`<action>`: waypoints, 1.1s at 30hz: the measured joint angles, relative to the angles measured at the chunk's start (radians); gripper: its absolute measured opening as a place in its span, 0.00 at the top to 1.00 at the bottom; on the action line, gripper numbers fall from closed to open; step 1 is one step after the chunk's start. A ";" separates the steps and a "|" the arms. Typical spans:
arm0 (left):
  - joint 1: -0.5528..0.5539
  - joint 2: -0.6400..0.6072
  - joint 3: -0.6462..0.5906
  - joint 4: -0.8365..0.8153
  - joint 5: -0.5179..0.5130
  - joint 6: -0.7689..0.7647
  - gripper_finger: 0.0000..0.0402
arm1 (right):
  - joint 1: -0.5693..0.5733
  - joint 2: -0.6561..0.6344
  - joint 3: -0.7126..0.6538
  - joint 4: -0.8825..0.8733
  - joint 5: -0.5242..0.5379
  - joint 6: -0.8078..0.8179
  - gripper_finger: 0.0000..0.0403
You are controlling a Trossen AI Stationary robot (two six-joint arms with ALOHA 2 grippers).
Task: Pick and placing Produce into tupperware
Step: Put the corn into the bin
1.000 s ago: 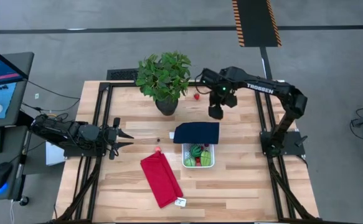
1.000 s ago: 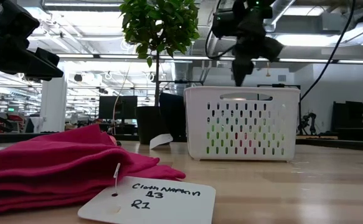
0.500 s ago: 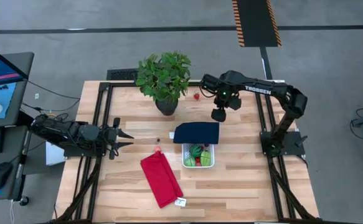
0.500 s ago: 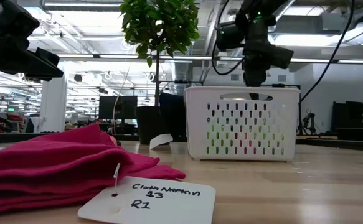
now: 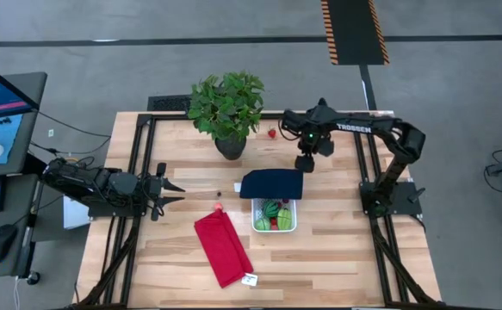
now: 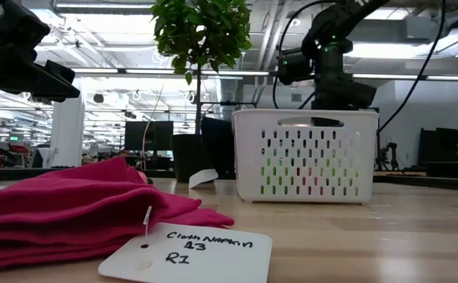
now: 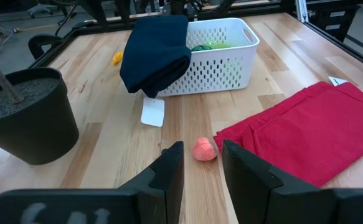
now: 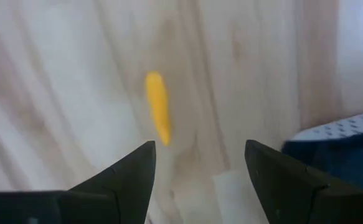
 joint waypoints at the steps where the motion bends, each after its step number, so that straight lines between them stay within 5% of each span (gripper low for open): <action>1: 0.000 0.000 0.000 0.000 0.000 0.000 0.75 | 0.005 0.000 -0.010 -0.001 -0.001 0.020 0.33; 14: 0.000 0.000 0.000 0.000 0.000 0.000 0.75 | 0.013 0.000 -0.121 0.100 0.009 0.106 0.33; 24: 0.000 0.000 0.000 0.000 0.000 0.000 0.75 | -0.025 0.034 -0.154 0.193 0.109 -0.082 0.33; 33: 0.000 0.000 0.000 0.000 0.000 0.000 0.75 | -0.048 0.138 -0.150 0.254 0.080 -0.148 0.33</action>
